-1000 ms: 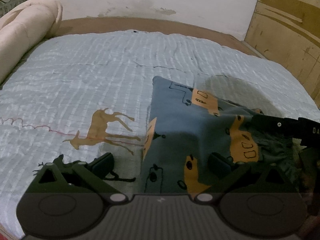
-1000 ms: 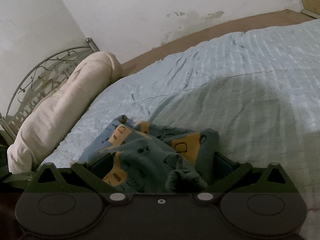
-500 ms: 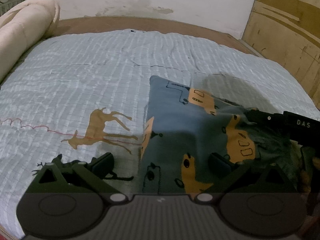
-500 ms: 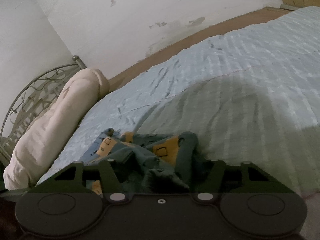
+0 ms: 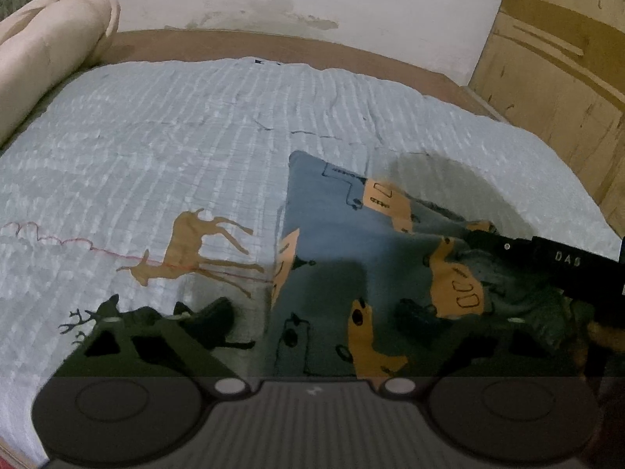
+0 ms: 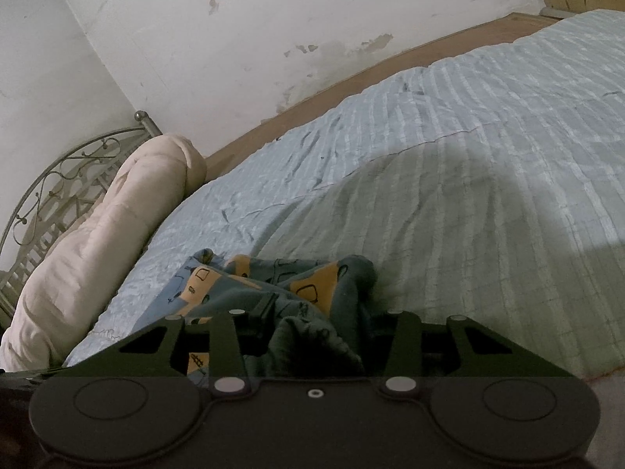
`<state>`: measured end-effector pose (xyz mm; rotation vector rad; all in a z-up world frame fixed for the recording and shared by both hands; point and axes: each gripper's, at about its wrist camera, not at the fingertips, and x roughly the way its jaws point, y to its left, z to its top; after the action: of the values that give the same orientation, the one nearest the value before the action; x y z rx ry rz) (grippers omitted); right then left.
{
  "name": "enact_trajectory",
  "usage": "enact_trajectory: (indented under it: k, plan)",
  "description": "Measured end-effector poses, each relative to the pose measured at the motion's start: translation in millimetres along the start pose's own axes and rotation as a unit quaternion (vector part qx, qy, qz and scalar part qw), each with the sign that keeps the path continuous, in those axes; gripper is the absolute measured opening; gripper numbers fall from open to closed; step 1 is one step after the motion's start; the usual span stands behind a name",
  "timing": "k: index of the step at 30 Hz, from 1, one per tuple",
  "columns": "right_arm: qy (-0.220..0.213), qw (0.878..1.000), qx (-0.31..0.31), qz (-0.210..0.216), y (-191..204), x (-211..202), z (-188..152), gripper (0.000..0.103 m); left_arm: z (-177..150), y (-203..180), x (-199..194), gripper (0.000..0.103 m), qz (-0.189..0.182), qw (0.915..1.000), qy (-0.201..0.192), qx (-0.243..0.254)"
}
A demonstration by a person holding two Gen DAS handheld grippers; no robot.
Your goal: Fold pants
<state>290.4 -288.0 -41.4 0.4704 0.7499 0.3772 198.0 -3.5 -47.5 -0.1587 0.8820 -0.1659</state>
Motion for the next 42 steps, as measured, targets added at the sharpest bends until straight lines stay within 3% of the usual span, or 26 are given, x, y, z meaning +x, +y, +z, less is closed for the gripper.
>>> enact_trajectory:
  k: [3,5,11,17,24,31,42]
  plan:
    - [-0.001,1.0,0.001,0.0,0.2,0.1,-0.4,0.044,0.3,2.6,-1.6,0.077,-0.006,0.9999,0.002,-0.01]
    - [-0.002,1.0,0.001,0.0,0.1,0.0,-0.5,0.044,1.0,3.5,-2.1,0.062,-0.017,0.9997,0.005,-0.017]
    - [-0.003,1.0,-0.002,-0.002,-0.2,-0.7,-0.6,0.044,2.3,-2.5,-3.2,0.044,-0.02,0.9996,0.01,-0.014]
    - [-0.007,1.0,-0.016,-0.002,5.6,-3.5,0.3,0.03,9.2,-8.4,-7.1,0.015,-0.005,1.0,0.002,-0.002]
    - [-0.029,0.999,-0.035,0.004,18.4,-18.5,5.3,0.021,14.8,-12.5,-16.1,0.01,-0.007,0.9999,-0.013,0.002]
    - [-0.067,0.996,-0.063,0.006,39.7,-28.7,29.6,0.018,38.2,-21.5,-19.8,0.01,-0.011,0.9986,-0.051,0.006]
    - [-0.107,0.989,-0.097,-0.013,51.4,9.8,89.5,0.017,91.5,-23.2,12.0,0.01,0.007,0.9938,-0.109,-0.022]
